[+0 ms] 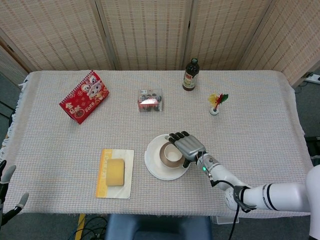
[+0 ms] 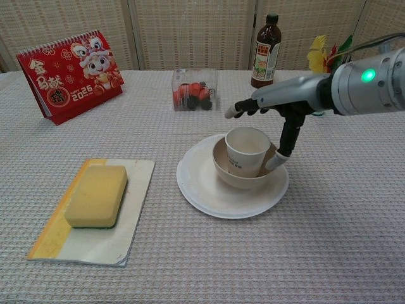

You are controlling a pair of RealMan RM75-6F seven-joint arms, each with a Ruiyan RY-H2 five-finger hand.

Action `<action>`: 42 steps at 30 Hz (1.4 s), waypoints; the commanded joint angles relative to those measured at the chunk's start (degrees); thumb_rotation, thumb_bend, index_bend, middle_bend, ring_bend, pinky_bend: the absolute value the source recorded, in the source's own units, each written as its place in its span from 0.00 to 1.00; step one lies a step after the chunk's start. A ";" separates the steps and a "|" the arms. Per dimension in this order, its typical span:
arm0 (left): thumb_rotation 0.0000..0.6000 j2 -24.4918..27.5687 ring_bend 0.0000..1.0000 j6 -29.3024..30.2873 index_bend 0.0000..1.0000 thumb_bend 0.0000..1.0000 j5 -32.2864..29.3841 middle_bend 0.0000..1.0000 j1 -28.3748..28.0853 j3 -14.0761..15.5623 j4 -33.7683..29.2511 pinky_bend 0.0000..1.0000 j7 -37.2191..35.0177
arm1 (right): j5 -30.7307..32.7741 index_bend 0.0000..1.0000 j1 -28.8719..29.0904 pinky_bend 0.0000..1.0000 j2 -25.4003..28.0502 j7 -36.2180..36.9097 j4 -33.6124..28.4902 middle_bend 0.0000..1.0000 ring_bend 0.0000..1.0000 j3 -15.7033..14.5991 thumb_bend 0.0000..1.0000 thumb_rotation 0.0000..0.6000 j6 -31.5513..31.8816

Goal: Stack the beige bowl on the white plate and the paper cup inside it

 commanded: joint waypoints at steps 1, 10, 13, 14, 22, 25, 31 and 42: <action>1.00 0.00 0.00 0.00 0.00 0.31 -0.14 0.00 0.04 -0.05 0.06 0.26 -0.04 | -1.06 0.00 -0.39 0.00 2.64 1.25 -2.41 0.00 0.00 0.53 0.17 1.00 0.19; 1.00 -0.39 0.00 -0.38 0.00 0.31 -0.80 0.00 -0.02 -0.47 -0.14 0.26 0.93 | -17.39 0.00 -10.08 0.00 20.52 9.42 -17.32 0.00 0.00 1.87 0.14 1.00 5.90; 1.00 -0.81 0.00 -0.97 0.00 0.31 -0.57 0.00 -0.22 -0.41 -0.24 0.26 2.09 | -30.48 0.00 -18.06 0.00 22.34 13.71 -17.99 0.00 0.00 0.22 0.12 1.00 12.62; 1.00 -1.02 0.00 -1.51 0.00 0.31 -0.38 0.00 -0.42 -0.27 -0.26 0.26 2.66 | -36.36 0.00 -21.63 0.00 21.75 15.66 -16.75 0.00 0.00 -0.97 0.12 1.00 16.16; 1.00 -2.20 0.00 -5.35 0.00 0.31 0.21 0.00 -2.06 0.34 -0.17 0.26 5.16 | -61.44 0.00 -39.81 0.00 11.49 26.26 3.11 0.00 0.00 -7.51 0.11 1.00 39.42; 1.00 -2.47 0.00 -5.76 0.00 0.31 0.28 0.00 -2.42 0.31 0.01 0.26 5.17 | -64.30 0.00 -44.07 0.00 7.68 27.97 10.29 0.00 0.00 -7.97 0.11 1.00 45.17; 1.00 -2.50 0.00 -5.79 0.00 0.31 0.21 0.00 -2.50 0.35 0.03 0.26 5.42 | -66.09 0.00 -49.51 0.00 4.16 28.05 18.11 0.00 0.00 -8.64 0.11 1.00 49.91; 1.00 -2.39 0.00 -6.37 0.00 0.31 -0.15 0.00 -2.94 0.43 0.13 0.26 4.89 | -65.56 0.00 -53.56 0.00 4.40 32.08 20.57 0.00 0.00 -9.55 0.11 1.00 48.18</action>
